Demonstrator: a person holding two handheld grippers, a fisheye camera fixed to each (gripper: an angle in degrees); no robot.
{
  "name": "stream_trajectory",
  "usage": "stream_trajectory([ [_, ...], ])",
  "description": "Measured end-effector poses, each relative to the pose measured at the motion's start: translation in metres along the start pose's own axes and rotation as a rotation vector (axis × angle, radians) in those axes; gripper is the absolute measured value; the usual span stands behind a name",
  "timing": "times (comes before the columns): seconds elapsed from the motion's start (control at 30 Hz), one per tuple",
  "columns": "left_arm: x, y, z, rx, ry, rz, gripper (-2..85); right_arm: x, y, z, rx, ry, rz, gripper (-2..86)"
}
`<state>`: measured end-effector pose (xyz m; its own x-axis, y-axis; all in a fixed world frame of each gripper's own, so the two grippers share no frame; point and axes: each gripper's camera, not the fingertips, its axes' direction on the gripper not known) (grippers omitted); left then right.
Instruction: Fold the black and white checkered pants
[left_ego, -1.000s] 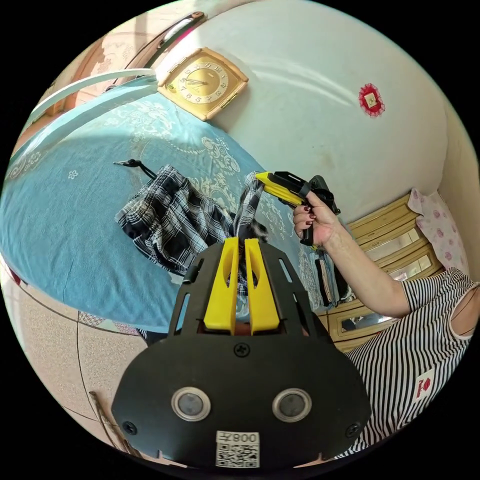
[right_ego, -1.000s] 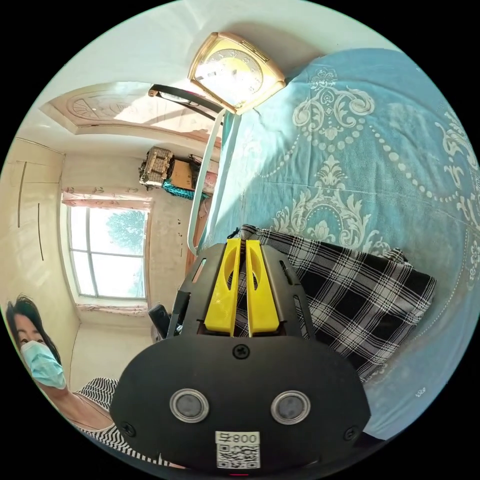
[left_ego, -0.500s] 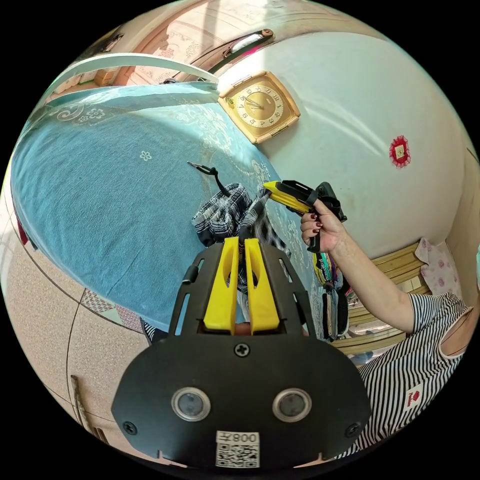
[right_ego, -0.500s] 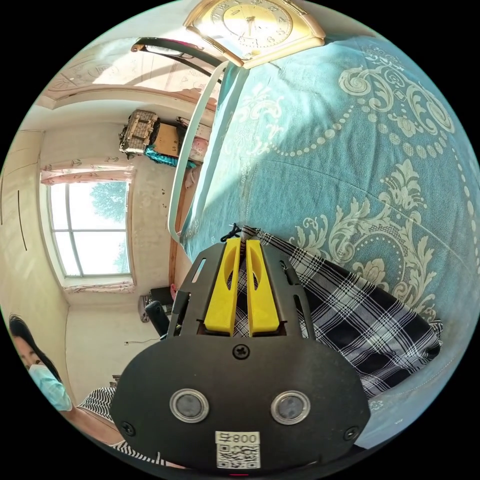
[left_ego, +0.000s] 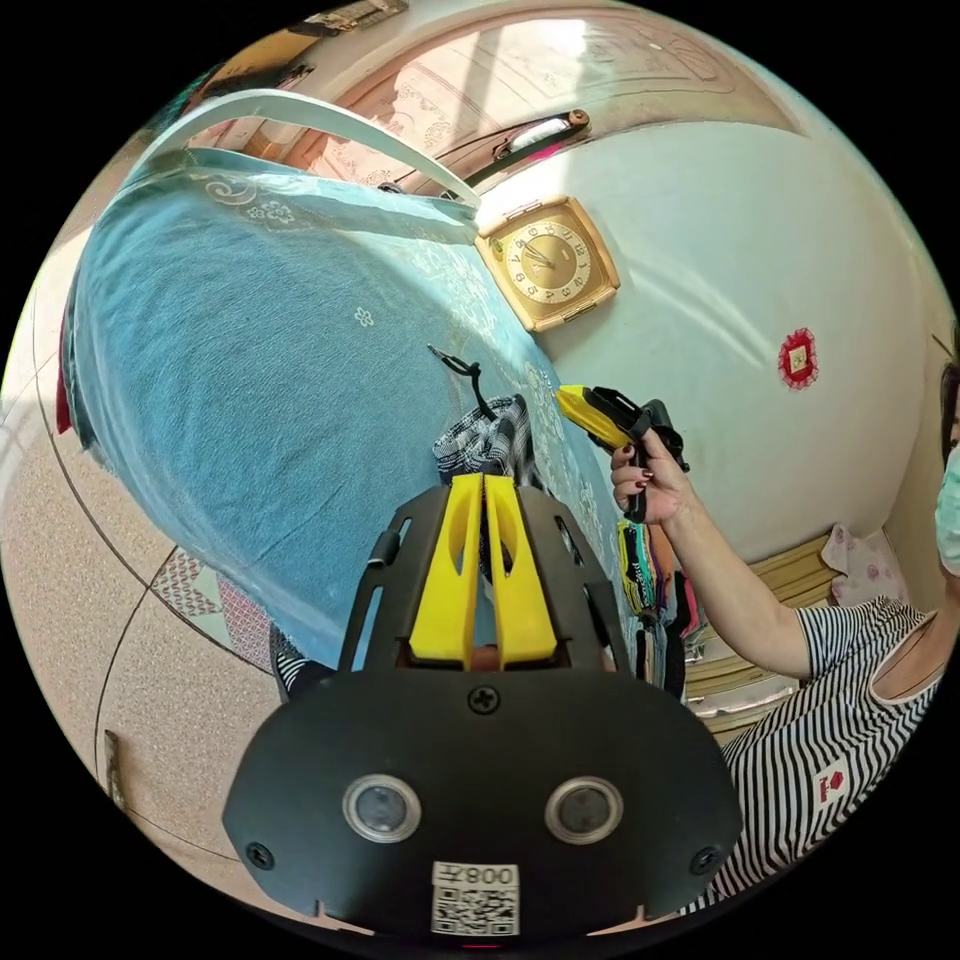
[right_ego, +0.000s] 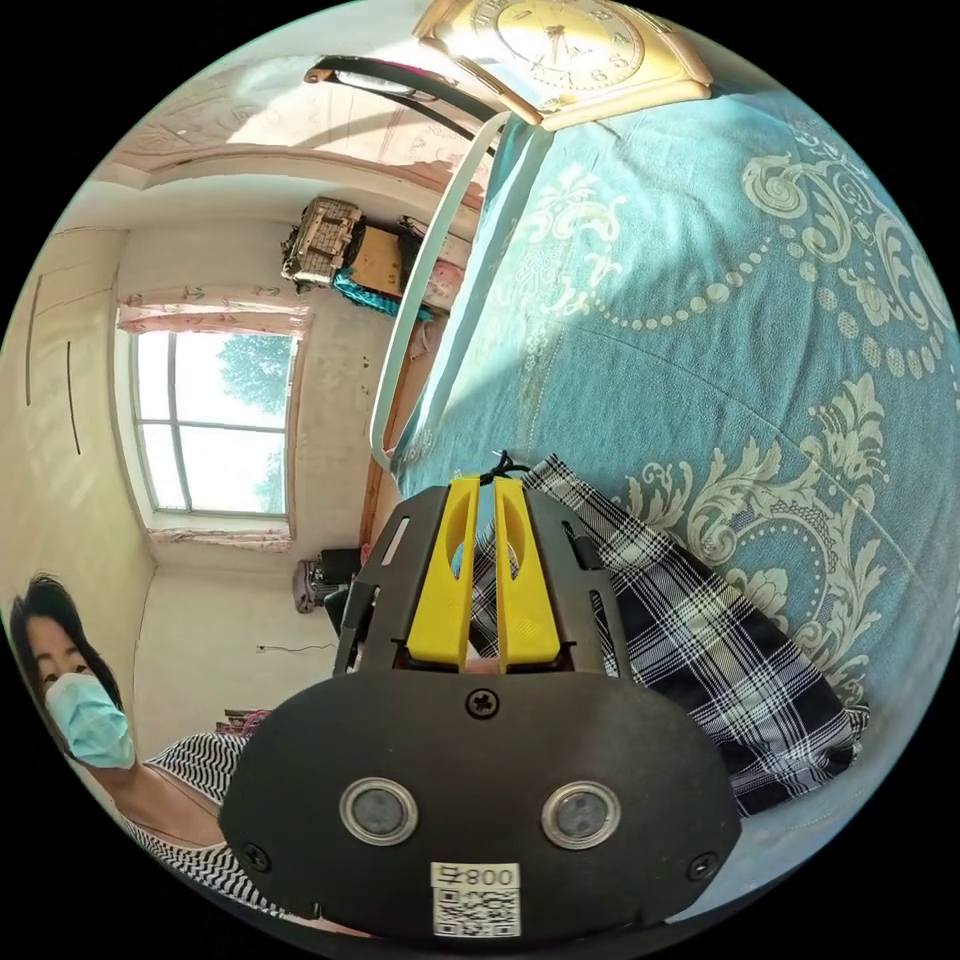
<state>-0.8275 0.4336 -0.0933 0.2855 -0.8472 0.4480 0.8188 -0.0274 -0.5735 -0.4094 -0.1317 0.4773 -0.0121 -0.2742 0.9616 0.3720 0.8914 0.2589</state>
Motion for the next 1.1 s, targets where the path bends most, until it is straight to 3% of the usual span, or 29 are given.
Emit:
stream_trajectory([
  [0.23,0.028,-0.010,0.016,-0.082,-0.070,0.180,0.2,0.011,-0.003,0.037,-0.087,0.105,-0.052,0.4],
  [0.4,0.021,-0.021,0.037,-0.129,-0.234,0.134,0.1,0.022,-0.011,0.064,-0.147,0.191,-0.035,0.1],
  [0.6,0.037,-0.020,0.035,-0.084,-0.187,0.170,0.1,0.021,-0.004,0.051,-0.108,0.171,-0.082,0.1],
  [0.7,0.049,-0.018,0.045,-0.105,-0.168,0.214,0.1,0.014,0.017,0.034,-0.088,0.106,-0.138,0.1],
  [0.83,0.052,-0.019,0.067,-0.168,-0.326,0.216,0.1,0.016,0.075,0.007,-0.099,0.123,-0.185,0.1],
  [1.1,0.083,-0.009,0.086,-0.153,-0.259,0.224,0.1,0.058,0.207,-0.043,-0.104,0.233,0.002,0.1],
])
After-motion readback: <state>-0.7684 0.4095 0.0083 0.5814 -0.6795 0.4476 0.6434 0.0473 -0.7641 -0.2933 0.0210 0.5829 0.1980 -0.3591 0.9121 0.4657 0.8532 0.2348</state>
